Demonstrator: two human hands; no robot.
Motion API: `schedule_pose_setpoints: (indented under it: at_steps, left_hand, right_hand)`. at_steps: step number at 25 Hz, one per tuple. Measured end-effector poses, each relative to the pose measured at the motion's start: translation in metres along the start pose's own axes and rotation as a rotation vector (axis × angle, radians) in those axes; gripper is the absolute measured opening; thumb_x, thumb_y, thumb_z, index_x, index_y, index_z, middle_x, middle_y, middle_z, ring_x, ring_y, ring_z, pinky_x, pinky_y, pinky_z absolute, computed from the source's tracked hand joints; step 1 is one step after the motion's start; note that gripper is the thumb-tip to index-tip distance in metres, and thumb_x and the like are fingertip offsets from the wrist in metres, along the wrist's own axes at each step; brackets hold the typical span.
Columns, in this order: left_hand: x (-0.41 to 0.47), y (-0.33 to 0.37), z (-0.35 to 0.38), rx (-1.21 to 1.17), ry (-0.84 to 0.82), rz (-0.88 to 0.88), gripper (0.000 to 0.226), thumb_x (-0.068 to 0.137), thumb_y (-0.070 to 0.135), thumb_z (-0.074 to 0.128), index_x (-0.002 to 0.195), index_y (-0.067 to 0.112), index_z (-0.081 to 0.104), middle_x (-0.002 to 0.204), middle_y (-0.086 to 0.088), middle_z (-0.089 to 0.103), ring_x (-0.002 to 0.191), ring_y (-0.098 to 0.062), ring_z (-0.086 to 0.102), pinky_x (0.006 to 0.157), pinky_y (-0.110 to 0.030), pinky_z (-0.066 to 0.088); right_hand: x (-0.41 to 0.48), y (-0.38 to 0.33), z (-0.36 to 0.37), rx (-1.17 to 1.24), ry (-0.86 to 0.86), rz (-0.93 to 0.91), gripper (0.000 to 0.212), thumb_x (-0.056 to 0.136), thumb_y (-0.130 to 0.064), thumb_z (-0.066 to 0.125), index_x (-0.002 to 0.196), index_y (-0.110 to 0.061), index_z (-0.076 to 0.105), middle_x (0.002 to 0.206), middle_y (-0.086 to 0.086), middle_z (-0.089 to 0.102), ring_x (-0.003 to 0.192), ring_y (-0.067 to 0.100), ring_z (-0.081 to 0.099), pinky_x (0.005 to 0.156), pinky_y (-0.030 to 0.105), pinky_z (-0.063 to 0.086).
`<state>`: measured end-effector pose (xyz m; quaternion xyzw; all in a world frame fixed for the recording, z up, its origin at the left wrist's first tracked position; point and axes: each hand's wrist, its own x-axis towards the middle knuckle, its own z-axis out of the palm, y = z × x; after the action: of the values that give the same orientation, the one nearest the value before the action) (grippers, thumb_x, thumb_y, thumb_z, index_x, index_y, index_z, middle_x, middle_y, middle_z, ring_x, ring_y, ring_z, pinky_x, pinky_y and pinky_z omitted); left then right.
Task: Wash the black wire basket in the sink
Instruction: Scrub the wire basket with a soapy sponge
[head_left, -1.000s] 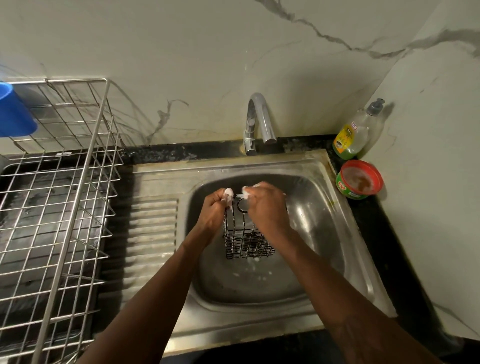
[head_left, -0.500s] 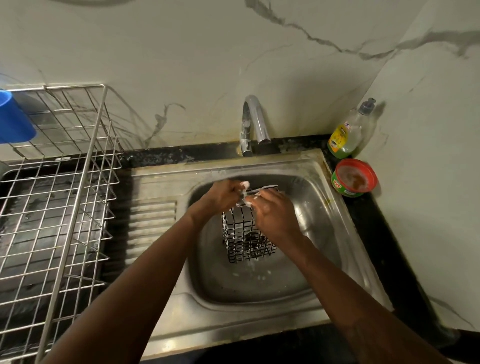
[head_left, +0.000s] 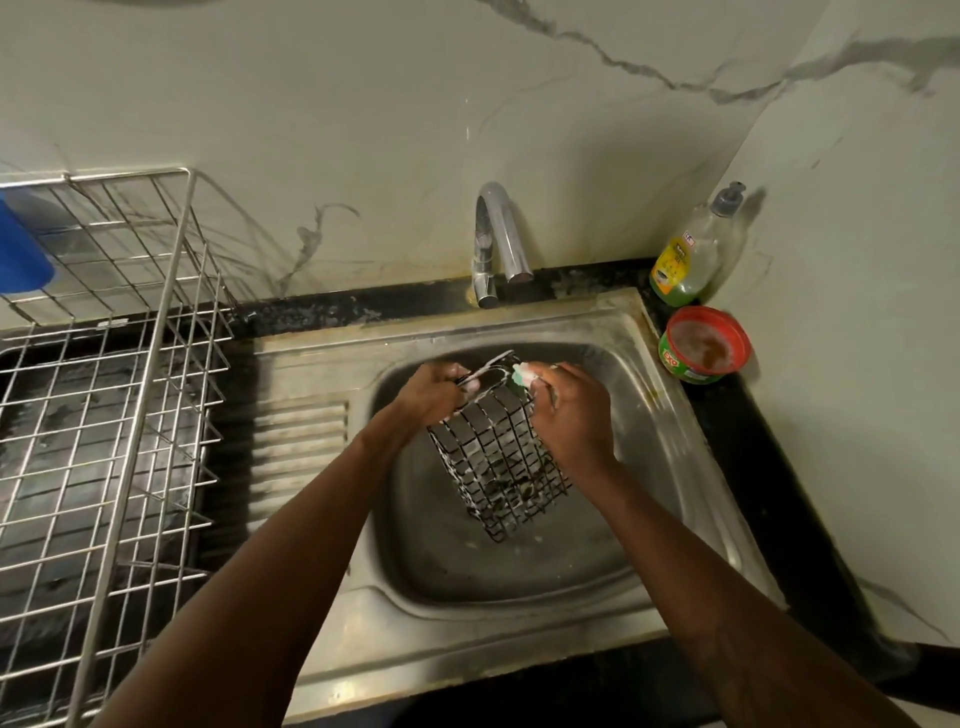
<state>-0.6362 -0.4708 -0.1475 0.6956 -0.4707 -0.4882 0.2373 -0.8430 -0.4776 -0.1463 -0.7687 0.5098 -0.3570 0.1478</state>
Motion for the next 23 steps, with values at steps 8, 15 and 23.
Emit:
schedule_pose_setpoints:
  at_steps: [8,15,23]
  left_hand:
    - [-0.018,-0.047,0.039,-0.728,0.349,-0.261,0.020,0.102,0.011,0.050,0.085,0.017,0.059,0.064,0.003,0.045,0.044,-0.004,0.038,0.043,-0.020,0.028]
    - [-0.038,-0.069,0.075,-0.914,0.212,-0.490,0.041,0.108,0.045,0.034,0.089,0.020,0.060,0.062,0.003,0.069,0.049,-0.011,0.063,0.039,-0.018,0.044]
    - [0.010,-0.126,0.075,-0.707,0.247,-0.487,0.052,0.089,0.065,0.053,0.112,0.022,0.069,0.088,-0.002,0.070,0.071,-0.019,0.065,0.052,-0.028,0.051]
  right_hand:
    - [-0.006,0.010,0.020,0.048,-0.094,0.101,0.026,0.088,-0.001,0.064,0.110,-0.008,0.076,0.096,0.006,0.076,0.084,0.016,0.069,0.077,0.027,0.057]
    - [-0.041,0.035,0.045,0.068,-0.178,0.375,0.026,0.089,-0.001,0.066,0.112,-0.005,0.076,0.103,0.012,0.077,0.094,0.024,0.073,0.083,0.016,0.051]
    - [-0.041,0.042,0.080,0.157,-0.130,0.400,0.020,0.093,-0.008,0.071,0.111,-0.003,0.076,0.102,0.010,0.078,0.093,0.017,0.074,0.079,0.004,0.046]
